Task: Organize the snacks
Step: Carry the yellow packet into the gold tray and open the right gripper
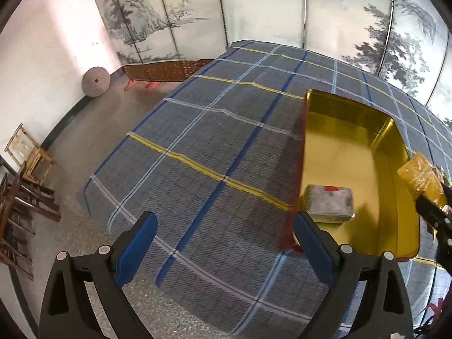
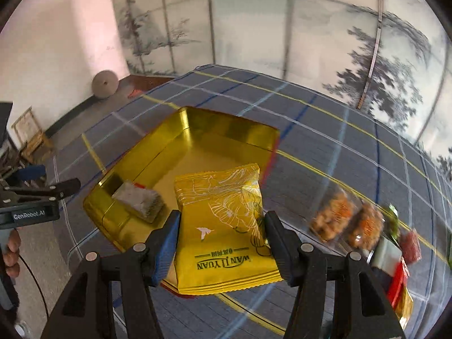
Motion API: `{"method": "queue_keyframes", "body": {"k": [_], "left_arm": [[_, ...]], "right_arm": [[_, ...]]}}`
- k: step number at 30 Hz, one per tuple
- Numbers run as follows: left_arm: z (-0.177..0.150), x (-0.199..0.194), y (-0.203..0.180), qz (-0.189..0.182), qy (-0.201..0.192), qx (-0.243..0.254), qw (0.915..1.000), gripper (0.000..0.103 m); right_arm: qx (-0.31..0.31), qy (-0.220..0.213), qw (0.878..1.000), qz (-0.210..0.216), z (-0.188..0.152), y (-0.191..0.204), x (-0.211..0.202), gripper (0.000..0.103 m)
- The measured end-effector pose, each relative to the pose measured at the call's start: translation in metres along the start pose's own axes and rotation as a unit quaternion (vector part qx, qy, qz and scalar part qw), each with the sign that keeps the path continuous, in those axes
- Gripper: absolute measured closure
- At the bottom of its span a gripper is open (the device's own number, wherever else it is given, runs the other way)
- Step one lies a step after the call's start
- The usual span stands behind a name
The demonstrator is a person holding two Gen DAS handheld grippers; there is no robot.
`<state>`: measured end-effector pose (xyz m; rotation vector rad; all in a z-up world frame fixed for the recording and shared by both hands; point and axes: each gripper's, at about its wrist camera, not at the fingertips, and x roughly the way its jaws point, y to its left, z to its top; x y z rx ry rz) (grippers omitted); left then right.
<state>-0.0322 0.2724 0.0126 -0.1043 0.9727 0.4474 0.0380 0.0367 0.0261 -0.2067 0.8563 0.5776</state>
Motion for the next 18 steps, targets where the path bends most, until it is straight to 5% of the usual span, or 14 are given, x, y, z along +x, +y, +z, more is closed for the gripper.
{"method": "queue_keyframes", "body": {"k": [18], "left_arm": [[-0.004,0.002,0.031,0.004,0.009,-0.035,0.9993,0.007]], "right_arm": [[-0.074,0.039,0.996,0.001,0.004,0.042,0.039,0.042]]}}
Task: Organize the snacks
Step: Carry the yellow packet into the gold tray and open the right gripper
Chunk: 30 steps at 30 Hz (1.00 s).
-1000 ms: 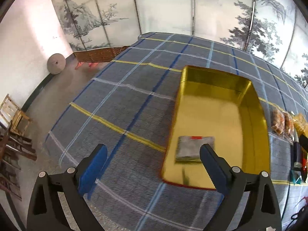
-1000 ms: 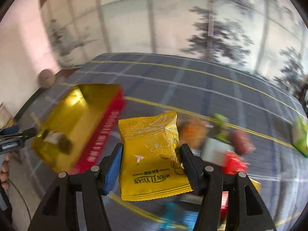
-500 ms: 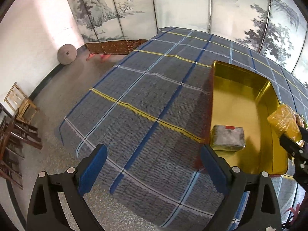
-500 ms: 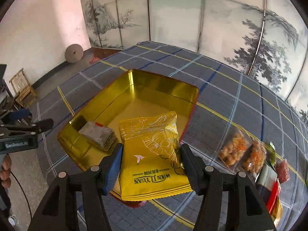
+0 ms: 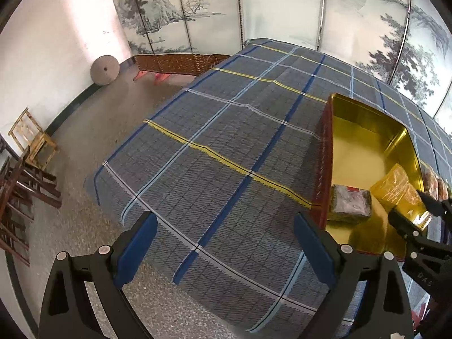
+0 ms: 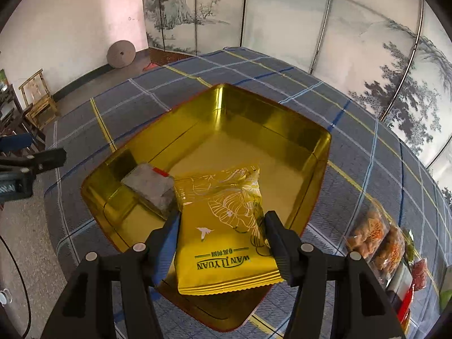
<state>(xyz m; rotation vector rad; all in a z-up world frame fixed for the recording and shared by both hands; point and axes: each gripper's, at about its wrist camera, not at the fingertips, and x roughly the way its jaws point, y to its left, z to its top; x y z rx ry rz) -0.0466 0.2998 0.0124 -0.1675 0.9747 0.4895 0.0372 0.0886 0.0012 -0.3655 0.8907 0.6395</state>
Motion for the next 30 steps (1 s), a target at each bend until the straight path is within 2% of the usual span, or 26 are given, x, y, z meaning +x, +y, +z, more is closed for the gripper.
{"method": "queue_keyframes", "body": {"k": [19,30], "left_arm": [[-0.011,-0.007,0.017,0.002,0.009,-0.020,0.9997,0.007],[-0.013,-0.013,0.004,-0.001,0.008,-0.007,0.9999,0.007]], "right_arm": [[0.011,0.018,1.000,0.010,-0.001,0.004,0.016,0.042],[0.014,0.018,1.000,0.008,-0.001,0.002,0.014,0.041]]}}
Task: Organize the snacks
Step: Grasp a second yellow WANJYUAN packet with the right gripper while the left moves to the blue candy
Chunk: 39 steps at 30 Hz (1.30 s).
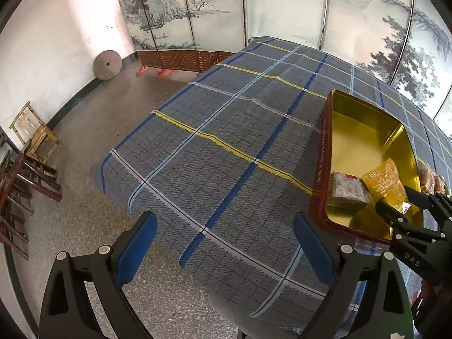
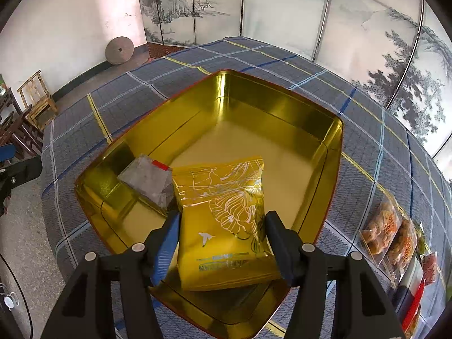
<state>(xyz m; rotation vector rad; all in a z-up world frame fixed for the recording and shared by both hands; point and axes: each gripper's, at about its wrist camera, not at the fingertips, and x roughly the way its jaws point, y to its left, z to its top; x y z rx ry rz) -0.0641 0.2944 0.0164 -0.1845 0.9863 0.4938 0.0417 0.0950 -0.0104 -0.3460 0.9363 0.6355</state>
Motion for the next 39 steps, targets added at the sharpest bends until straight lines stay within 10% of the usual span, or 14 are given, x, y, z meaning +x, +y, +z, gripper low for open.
{"method": "queue_keyframes", "body": {"k": [22,32,39], "left_arm": [[-0.010,-0.036,-0.095,-0.063,-0.028,0.091,0.9935,0.007],[-0.030,-0.051,-0.169,-0.118,-0.026,0.166,0.9787,0.007],[-0.046,-0.057,-0.209,-0.145,-0.020,0.206,0.9675,0.007]], "right_arm": [[0.109,-0.053,0.992,-0.025,-0.047,-0.097,-0.082,0.037],[0.221,-0.014,0.965,-0.139,-0.133,-0.213,-0.113,0.037],[0.282,0.014,0.949,-0.138,-0.173,-0.252,-0.104,0.036]]}}
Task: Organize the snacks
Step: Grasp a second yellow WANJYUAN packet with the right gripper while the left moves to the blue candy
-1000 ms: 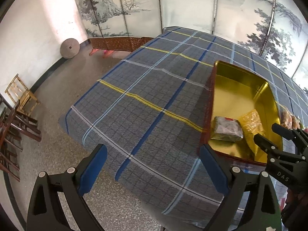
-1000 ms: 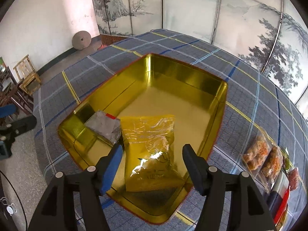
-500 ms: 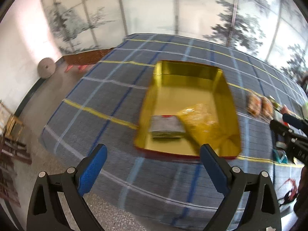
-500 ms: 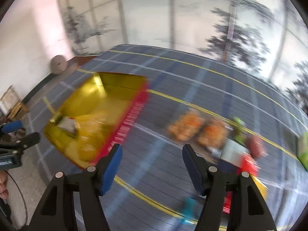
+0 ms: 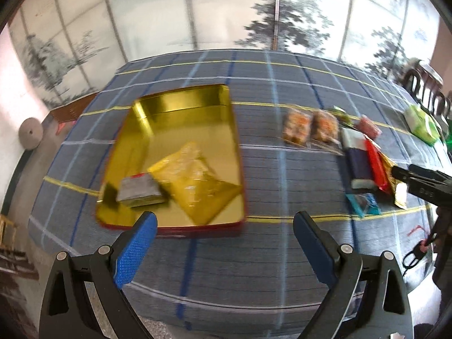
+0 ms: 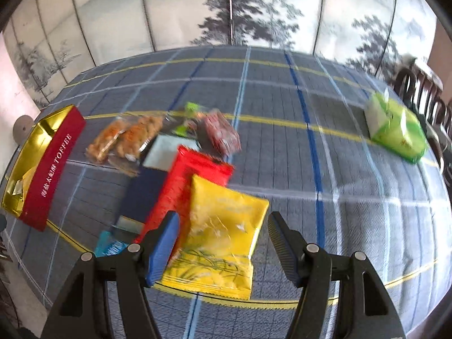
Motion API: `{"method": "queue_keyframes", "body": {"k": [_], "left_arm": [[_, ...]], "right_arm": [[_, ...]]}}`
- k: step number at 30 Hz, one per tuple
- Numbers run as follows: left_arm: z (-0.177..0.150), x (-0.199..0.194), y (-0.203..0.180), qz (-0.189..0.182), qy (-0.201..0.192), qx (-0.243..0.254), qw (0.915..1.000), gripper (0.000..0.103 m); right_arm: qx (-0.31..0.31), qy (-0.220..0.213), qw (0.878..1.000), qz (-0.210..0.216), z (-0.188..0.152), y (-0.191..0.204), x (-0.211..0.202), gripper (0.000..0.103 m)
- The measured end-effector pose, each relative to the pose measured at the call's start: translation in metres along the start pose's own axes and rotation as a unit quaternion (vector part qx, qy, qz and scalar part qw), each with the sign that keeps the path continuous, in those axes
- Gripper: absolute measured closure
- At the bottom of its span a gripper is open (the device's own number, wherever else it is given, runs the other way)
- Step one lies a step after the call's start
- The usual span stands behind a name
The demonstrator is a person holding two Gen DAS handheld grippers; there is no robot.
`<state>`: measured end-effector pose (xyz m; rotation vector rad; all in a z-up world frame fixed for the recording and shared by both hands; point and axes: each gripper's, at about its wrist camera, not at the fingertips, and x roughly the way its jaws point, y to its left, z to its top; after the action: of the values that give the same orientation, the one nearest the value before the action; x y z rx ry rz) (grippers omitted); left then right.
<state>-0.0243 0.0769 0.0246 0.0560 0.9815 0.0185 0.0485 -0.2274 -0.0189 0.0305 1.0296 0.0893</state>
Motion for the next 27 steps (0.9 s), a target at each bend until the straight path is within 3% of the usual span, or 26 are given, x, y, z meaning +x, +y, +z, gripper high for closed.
{"method": "queue_keyframes", "body": {"k": [4,10,21,27], "left_arm": [[0.000,0.005,-0.022,-0.012,0.009,0.021,0.9997,0.007],[0.003,0.013,-0.047,-0.029,0.017,0.042,0.9986,0.007],[0.001,0.029,-0.094,-0.096,0.032,0.065,0.9928,0.007],[0.004,0.038,-0.115,-0.108,0.041,0.069,0.9909,0.007]], "right_arm": [[0.017,0.008,1.000,0.006,-0.007,-0.003,0.011,0.036],[0.008,0.003,1.000,-0.018,-0.016,-0.015,0.015,0.036],[-0.004,-0.017,1.000,-0.012,-0.029,-0.033,0.017,0.037],[0.001,-0.040,0.999,-0.015,-0.031,-0.045,0.015,0.046]]}}
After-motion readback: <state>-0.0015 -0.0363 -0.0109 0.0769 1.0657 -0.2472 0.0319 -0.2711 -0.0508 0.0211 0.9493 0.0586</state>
